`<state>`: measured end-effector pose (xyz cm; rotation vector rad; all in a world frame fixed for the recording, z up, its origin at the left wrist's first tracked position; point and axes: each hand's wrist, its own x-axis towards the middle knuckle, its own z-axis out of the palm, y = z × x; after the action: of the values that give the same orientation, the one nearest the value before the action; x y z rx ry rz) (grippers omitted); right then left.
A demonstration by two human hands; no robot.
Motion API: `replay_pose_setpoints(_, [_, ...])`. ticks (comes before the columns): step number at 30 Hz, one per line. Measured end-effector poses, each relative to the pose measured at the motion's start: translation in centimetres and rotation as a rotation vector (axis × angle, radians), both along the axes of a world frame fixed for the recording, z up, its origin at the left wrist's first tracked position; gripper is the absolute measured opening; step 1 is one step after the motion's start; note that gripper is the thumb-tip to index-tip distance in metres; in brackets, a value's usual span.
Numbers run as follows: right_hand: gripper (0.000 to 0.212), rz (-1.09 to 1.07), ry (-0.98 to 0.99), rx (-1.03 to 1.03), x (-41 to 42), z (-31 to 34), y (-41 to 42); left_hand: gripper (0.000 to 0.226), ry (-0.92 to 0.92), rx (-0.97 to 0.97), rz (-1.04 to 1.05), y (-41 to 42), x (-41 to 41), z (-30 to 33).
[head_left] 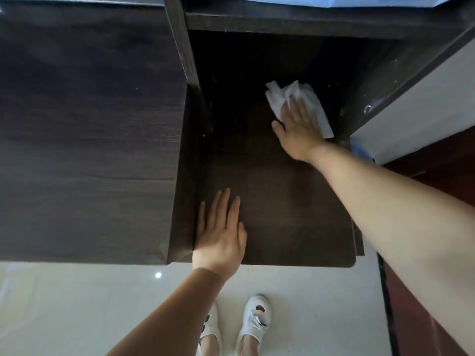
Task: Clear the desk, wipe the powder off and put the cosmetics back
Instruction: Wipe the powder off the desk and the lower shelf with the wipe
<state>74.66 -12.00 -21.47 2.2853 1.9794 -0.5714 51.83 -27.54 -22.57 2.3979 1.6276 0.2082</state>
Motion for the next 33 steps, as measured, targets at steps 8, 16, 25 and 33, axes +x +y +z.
replay_pose_setpoints(8, [0.065,-0.222,-0.003,0.119,0.3,0.4,-5.2,0.048,0.001,-0.024,0.006,0.0,0.1,0.2])
replay_pose_setpoints(16, [0.065,0.227,-0.042,0.046,1.1,0.2,-20.8,0.049,0.005,-0.013,0.006,-0.1,0.1,0.0])
replay_pose_setpoints(25, [0.062,-0.038,-0.073,0.125,1.8,-0.1,-17.1,0.051,0.038,0.007,-0.002,-0.1,0.0,-0.1])
replay_pose_setpoints(33, [0.067,-0.07,-0.039,0.135,-0.7,-0.3,-26.0,0.053,0.072,-0.025,0.001,0.0,0.1,0.1])
